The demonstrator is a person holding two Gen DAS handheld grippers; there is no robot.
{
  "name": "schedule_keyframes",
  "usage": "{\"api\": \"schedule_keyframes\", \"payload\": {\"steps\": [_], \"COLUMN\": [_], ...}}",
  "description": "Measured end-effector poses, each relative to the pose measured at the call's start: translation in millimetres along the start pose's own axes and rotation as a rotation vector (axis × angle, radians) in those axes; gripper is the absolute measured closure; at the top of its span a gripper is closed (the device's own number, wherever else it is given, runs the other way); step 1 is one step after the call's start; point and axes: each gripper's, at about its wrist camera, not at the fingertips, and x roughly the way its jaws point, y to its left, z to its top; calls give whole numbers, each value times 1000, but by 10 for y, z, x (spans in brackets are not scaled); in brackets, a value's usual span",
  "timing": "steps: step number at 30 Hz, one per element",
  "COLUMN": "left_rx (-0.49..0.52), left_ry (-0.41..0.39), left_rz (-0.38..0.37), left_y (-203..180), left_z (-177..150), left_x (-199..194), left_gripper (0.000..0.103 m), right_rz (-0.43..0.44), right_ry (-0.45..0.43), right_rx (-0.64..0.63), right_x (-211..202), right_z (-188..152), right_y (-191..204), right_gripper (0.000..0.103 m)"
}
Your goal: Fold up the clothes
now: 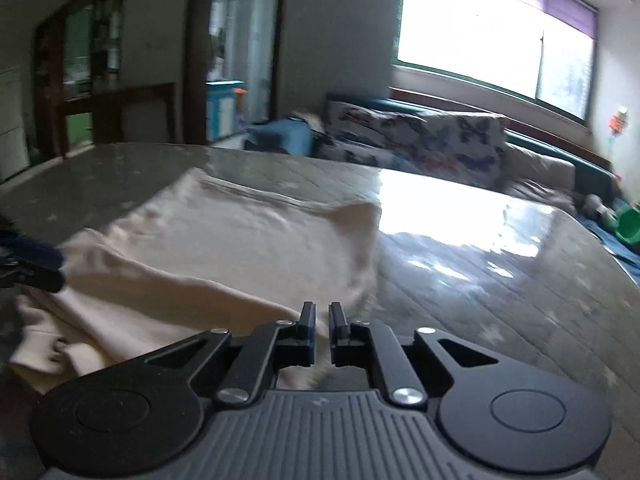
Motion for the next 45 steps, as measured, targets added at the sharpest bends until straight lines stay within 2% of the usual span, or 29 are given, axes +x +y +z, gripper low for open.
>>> {"api": "schedule_keyframes", "payload": {"steps": [2, 6, 9, 13, 17, 19, 22, 25, 30, 33, 37, 41, 45], "left_rx": [4, 19, 20, 10, 10, 19, 44, 71, 91, 105, 179, 156, 171], "left_ry": [-12, -17, -8, -6, -15, -2, 24, 14, -20, 11, 22, -11, 26], "left_rz": [-7, -10, -6, -4, -19, -23, -13, -12, -23, -35, -18, -49, -68], "left_y": [-24, -63, -41, -10, -37, -61, -94, -122, -207, -280, -392, -440, -513], "left_z": [28, 34, 1, -15, 14, -7, -75, -90, -62, -97, -182, -103, -119], "left_x": [-21, -50, -59, -53, -9, 60, 156, 103, 25, 108, 92, 61, 155], "left_gripper": [63, 63, 63, 63, 65, 66, 70, 70, 69, 69, 69, 69, 69], "right_rz": [21, -73, -99, -114, -37, -6, 4, -3, 51, 94, 95, 110, 143], "right_ry": [10, 57, 60, 55, 12, 39, 65, 64, 32, 49, 49, 26, 62], "right_rx": [-49, -94, -93, -97, -83, -102, -144, -180, -215, -231, -256, -237, -224], "right_x": [76, 260, 236, 172, 89, 90, 72, -29, -176, -156, -226, -265, -173], "right_z": [6, -44, -63, -51, -16, -40, -136, -155, -136, -183, -210, -145, -142], "right_y": [130, 174, 118, 125, 177, 239, 285, 307, 429, 537, 565, 577, 633], "right_gripper": [96, 96, 88, 87, 87, 87, 85, 80, 72, 72, 72, 71, 71]}}
